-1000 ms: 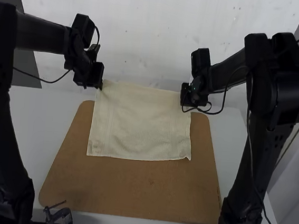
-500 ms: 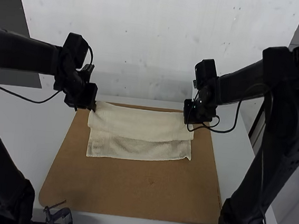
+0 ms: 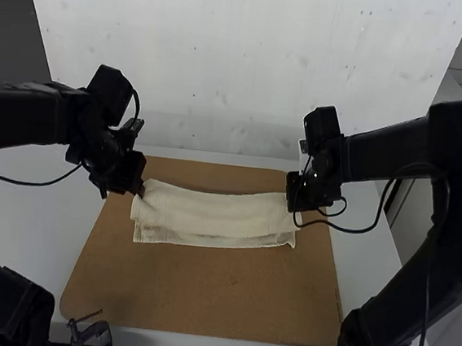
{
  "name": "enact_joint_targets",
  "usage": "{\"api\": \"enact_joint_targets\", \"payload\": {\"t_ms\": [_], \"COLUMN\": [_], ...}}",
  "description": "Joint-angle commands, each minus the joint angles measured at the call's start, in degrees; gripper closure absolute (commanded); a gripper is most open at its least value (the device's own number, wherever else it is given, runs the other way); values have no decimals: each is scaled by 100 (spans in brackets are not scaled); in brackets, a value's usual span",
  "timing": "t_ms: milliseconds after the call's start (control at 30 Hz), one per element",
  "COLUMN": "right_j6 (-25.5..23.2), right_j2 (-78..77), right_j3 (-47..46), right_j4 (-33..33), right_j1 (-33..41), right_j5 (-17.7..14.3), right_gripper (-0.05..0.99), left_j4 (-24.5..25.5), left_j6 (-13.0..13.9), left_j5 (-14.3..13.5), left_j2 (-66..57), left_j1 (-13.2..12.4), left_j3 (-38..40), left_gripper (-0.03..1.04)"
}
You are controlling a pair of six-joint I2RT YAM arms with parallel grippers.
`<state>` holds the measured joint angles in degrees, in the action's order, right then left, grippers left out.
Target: Fold the towel.
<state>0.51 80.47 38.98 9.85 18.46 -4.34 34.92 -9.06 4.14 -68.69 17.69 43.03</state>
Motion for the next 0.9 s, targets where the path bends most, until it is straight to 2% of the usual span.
{"api": "enact_joint_targets", "payload": {"t_ms": [0,200,333,500,867], "right_j6": [28,1,-7,-25,-51], "right_j2": [-295,-216,-22,356,1085], "right_j3": [-40,-119,-101,-57,118], "right_j4": [35,-97,-220,-387,-668], "right_j1": [79,105,88,53,-44], "right_j5": [-23,-76,-93,-120,-190], "right_gripper": [92,92,92,92,92], "left_j4": [-29,-688,-1083,-1215,-1567], "left_j6": [-8,1,124,141,115], "left_j5": [-203,-300,-291,-300,-291], "left_j2": [277,-391,-1033,-1613,-2307], "left_j1": [120,-178,-363,-425,-381], "left_j3": [-119,-172,-119,48,241], "left_gripper": [99,99,99,99,99]}}
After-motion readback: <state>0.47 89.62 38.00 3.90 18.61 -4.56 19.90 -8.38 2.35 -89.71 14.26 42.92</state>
